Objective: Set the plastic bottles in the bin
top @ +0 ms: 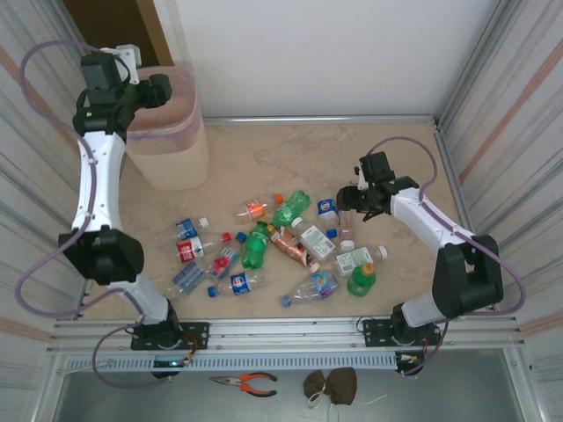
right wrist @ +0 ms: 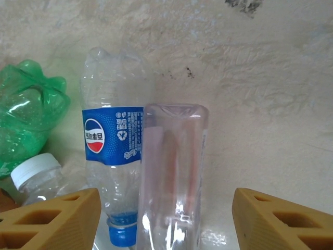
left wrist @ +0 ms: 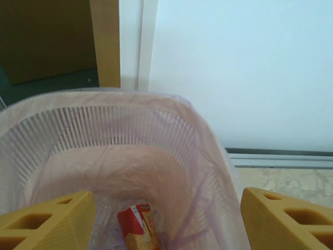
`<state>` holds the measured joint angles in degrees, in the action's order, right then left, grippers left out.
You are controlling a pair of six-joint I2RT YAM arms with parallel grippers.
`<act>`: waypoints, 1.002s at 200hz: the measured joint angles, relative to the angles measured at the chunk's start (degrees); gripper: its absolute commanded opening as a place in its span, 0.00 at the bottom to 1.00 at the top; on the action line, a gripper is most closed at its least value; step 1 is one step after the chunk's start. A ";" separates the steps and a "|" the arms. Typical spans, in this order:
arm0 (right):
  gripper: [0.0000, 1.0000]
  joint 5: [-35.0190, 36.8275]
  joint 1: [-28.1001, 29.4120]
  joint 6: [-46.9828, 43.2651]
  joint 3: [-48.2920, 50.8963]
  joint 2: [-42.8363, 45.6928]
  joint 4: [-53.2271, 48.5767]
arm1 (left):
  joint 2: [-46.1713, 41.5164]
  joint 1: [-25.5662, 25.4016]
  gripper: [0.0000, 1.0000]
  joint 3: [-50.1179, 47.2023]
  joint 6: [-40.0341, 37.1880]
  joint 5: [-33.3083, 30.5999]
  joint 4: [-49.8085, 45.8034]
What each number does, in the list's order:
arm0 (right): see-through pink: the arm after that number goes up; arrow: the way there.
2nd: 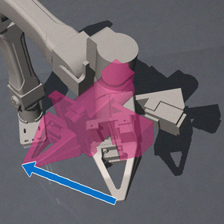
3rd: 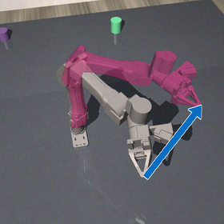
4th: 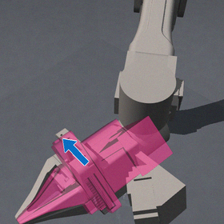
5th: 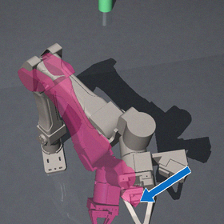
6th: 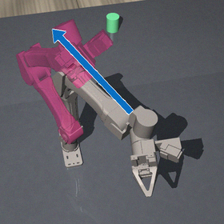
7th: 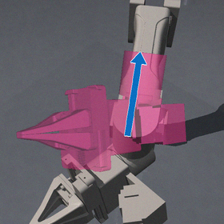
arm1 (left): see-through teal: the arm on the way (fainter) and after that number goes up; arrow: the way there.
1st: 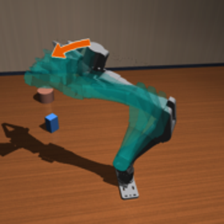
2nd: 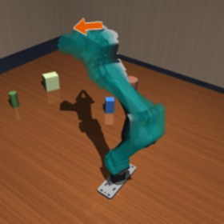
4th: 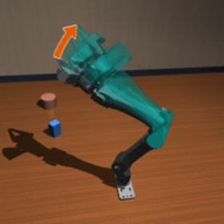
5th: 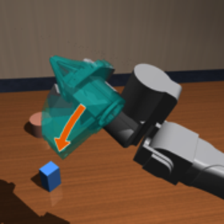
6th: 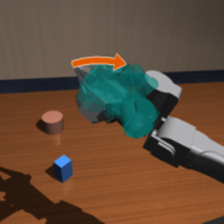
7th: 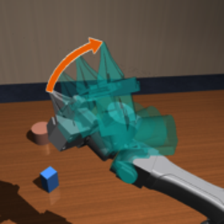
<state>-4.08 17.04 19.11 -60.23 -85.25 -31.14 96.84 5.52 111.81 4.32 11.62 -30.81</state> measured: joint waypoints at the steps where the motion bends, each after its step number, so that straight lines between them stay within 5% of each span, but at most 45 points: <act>1: 0.65 0.00 0.04 0.00 -0.07 -0.11 -0.02 | -0.17 -0.02 0.74 -0.17 0.00 0.02 0.11; 124: 0.49 4.22 2.49 1.68 -7.85 -15.15 -1.57 | -25.94 -0.37 0.75 -31.95 0.24 10.19 4.09; 200: 0.39 6.45 2.89 1.64 -9.42 -16.76 -1.95 | -30.12 -1.60 0.74 -38.88 2.97 14.49 4.55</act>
<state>2.37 19.92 20.75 -69.65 -102.02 -33.08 66.72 3.92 72.93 7.29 26.11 -26.26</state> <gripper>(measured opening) 0.408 0.743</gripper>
